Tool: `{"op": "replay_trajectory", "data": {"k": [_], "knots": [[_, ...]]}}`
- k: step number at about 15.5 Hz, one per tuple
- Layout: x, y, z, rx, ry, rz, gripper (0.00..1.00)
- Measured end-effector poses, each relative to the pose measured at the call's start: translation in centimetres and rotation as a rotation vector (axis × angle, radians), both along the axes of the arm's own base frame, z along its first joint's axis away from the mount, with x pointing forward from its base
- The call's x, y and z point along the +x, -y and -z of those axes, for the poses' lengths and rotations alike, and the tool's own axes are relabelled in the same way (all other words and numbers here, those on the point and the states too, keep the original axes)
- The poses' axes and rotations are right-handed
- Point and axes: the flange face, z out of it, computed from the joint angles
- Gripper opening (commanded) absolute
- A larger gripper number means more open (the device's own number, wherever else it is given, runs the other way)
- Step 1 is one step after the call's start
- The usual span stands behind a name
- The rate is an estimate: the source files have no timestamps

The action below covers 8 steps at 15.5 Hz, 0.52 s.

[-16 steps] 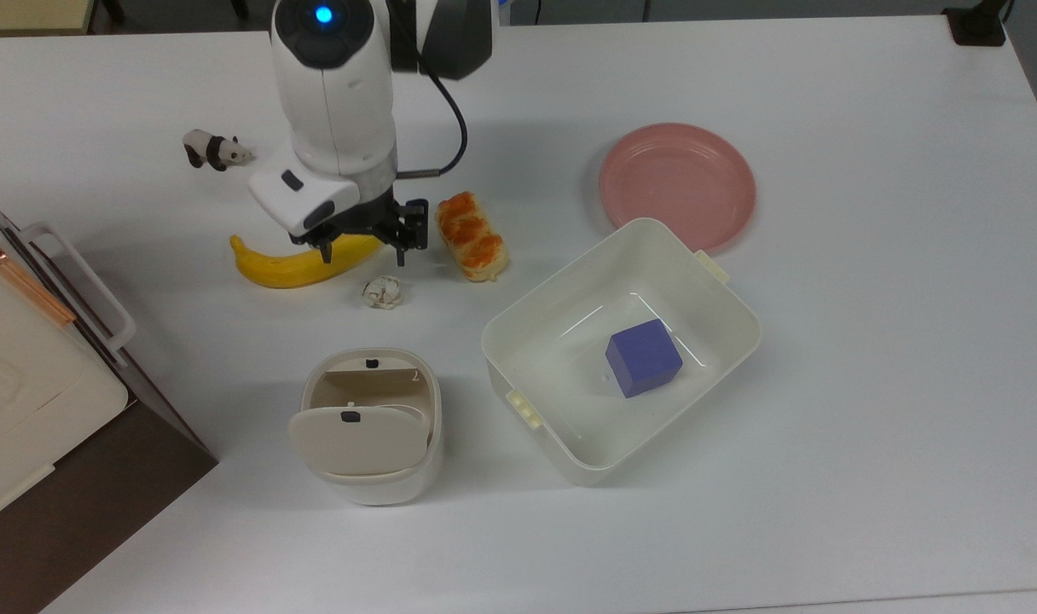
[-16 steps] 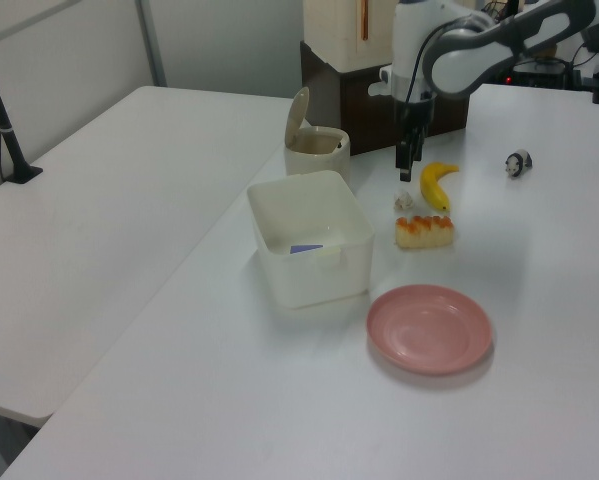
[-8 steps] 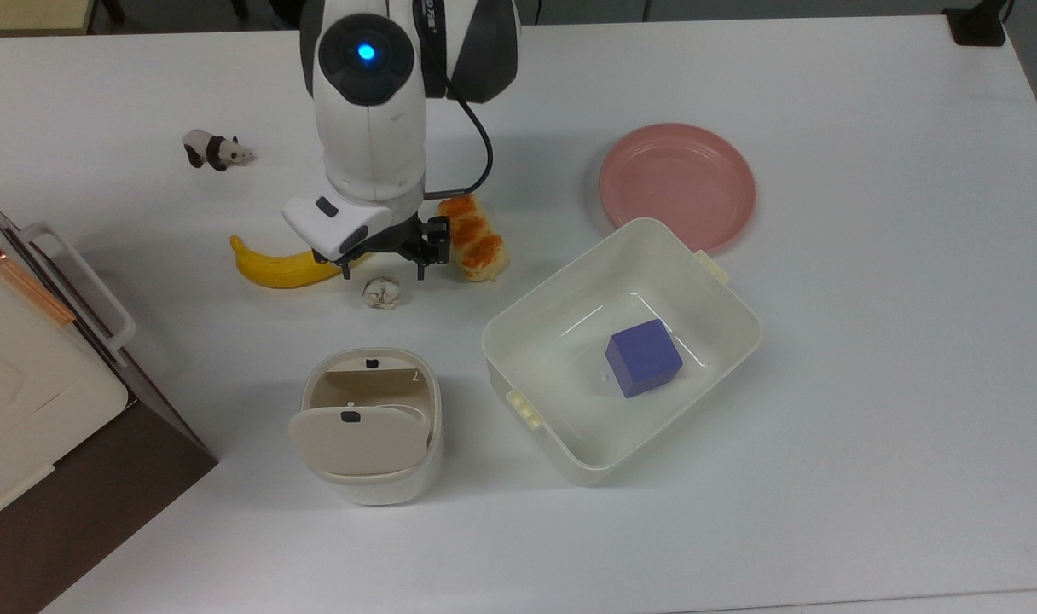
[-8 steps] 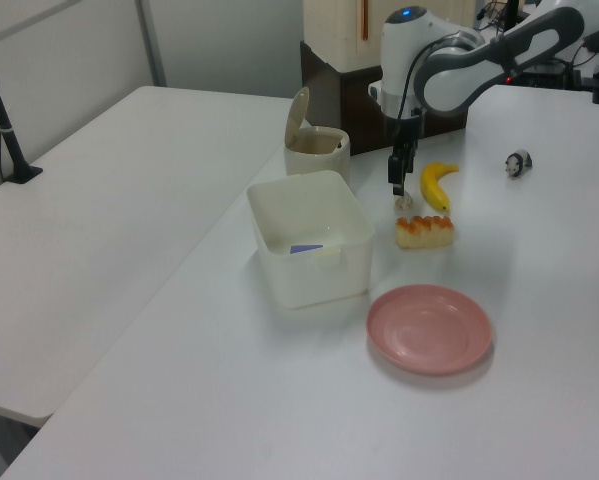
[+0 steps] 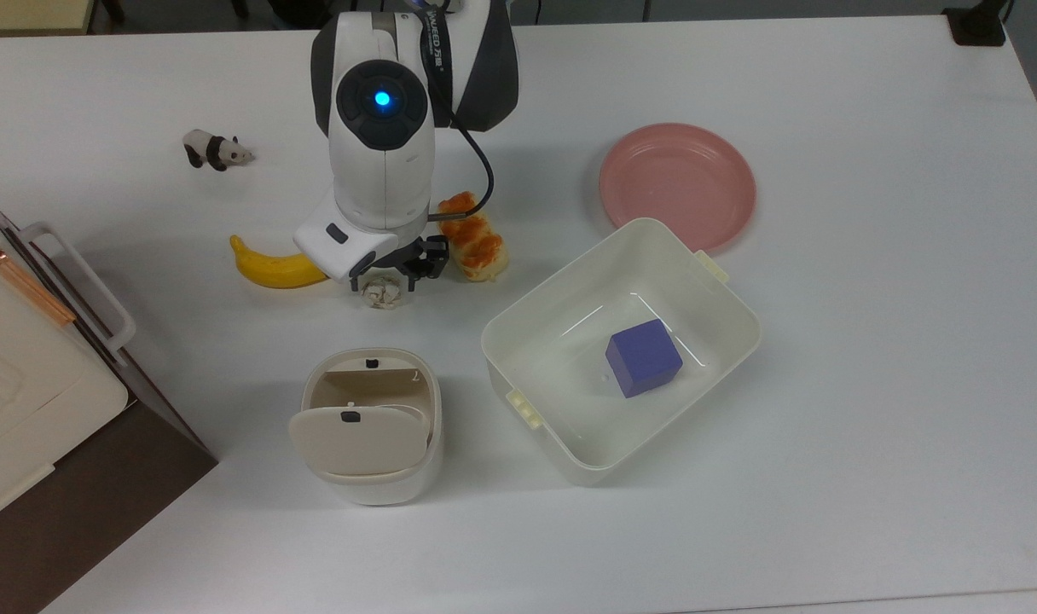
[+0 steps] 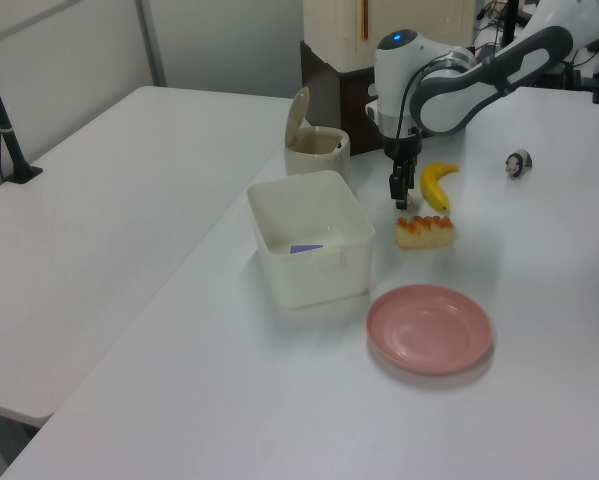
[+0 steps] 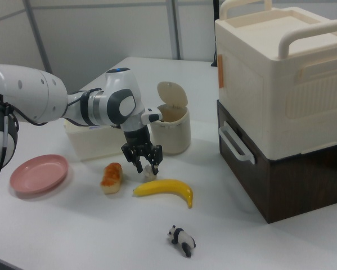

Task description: Grab it up and put it in the trash

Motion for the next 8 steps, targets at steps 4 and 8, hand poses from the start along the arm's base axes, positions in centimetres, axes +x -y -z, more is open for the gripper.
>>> {"op": "replay_trajectory", "data": {"k": [4, 8], "knots": [[0.23, 0.07, -0.1, -0.002, 0.005, 0.0, 0.17], [0.54, 0.25, -0.58, -0.018, 0.016, -0.009, 0.11]]}}
